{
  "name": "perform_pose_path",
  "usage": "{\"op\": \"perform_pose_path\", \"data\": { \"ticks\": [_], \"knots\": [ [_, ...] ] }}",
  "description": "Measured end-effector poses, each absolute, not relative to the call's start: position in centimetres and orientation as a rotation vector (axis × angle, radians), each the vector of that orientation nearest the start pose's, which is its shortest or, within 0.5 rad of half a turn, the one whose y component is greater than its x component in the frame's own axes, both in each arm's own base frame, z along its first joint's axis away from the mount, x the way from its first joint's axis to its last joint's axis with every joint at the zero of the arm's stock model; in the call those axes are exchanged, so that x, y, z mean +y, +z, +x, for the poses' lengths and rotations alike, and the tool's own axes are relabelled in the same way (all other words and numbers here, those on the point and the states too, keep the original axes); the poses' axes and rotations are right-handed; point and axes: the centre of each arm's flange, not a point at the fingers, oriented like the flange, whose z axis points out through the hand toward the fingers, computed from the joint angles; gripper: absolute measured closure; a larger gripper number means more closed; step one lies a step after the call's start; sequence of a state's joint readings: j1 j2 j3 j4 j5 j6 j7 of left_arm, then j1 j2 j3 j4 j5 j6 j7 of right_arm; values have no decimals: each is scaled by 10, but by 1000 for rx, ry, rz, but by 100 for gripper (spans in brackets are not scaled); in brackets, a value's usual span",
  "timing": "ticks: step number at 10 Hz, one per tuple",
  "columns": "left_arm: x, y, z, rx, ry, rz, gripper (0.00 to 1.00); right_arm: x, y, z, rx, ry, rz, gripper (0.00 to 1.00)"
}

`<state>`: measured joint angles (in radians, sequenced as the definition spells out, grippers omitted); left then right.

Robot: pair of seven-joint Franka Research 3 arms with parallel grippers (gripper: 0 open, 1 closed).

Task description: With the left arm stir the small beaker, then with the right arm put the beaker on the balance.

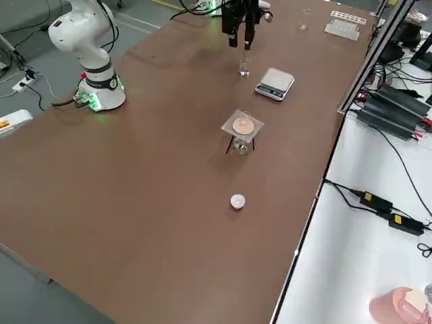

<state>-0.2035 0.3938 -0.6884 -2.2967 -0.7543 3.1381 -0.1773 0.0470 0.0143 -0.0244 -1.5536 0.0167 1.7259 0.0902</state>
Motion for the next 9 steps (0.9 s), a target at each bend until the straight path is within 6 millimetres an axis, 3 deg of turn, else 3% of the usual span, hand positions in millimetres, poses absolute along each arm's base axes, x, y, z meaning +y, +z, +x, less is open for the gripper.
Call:
{"op": "perform_pose_path", "data": {
  "ticks": [8,9],
  "knots": [
    [-389,248,395,161,199,2564,75,15,640,575,107,-249,-3105,0],
    [-389,248,395,162,200,2564,81,14,640,575,108,-249,-3105,0]
  ]
}}
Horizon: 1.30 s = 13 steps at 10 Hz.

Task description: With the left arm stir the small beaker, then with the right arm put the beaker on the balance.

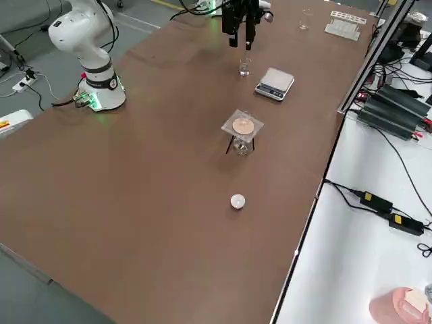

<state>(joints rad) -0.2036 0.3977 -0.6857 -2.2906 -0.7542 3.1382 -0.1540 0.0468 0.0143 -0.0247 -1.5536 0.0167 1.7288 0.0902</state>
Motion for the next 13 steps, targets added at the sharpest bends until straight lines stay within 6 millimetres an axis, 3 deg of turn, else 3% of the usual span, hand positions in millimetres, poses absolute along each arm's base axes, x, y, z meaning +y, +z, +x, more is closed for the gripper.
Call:
{"op": "perform_pose_path", "data": {
  "ticks": [4,13],
  "knots": [
    [-388,249,397,165,202,2563,91,13,640,575,110,-249,-3104,0],
    [-385,255,407,185,226,2550,91,15,637,574,96,-236,-3105,0]
  ]
}}
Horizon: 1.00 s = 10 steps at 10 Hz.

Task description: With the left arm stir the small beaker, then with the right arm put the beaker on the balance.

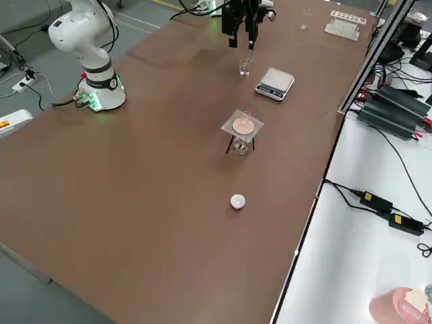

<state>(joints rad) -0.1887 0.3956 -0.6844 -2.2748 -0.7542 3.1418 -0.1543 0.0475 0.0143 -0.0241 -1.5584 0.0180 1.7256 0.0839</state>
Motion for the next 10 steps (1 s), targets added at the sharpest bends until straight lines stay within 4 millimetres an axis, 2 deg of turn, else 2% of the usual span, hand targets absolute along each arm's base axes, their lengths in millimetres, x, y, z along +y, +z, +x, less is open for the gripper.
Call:
{"op": "perform_pose_path", "data": {
  "ticks": [6,10],
  "knots": [
    [-386,269,411,193,258,2534,92,15,637,576,86,-255,-3104,0],
    [-387,277,411,203,271,2526,92,16,626,572,84,-181,-3112,0]
  ]
}}
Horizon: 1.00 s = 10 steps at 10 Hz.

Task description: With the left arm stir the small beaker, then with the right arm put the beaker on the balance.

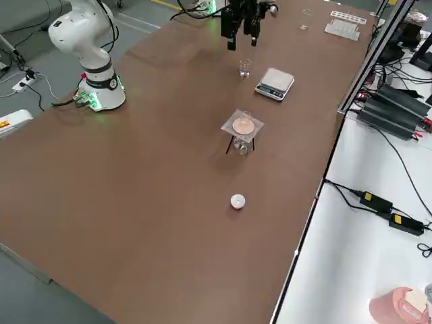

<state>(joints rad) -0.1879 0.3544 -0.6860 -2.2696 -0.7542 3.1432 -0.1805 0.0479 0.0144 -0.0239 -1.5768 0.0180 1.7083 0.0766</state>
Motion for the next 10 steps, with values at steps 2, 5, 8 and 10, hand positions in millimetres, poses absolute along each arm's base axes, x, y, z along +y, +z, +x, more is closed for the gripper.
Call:
{"op": "perform_pose_path", "data": {
  "ticks": [2,5,8,10],
  "knots": [
    [-388,279,409,196,275,2525,92,17,623,571,80,-151,-3114,0],
    [-391,290,406,179,242,2527,92,19,621,569,74,-127,-3116,0],
    [-392,307,403,164,216,2527,93,19,621,568,72,-116,-3117,0],
    [-392,311,402,163,218,2527,93,19,621,568,70,-116,-3117,0]
  ]
}}
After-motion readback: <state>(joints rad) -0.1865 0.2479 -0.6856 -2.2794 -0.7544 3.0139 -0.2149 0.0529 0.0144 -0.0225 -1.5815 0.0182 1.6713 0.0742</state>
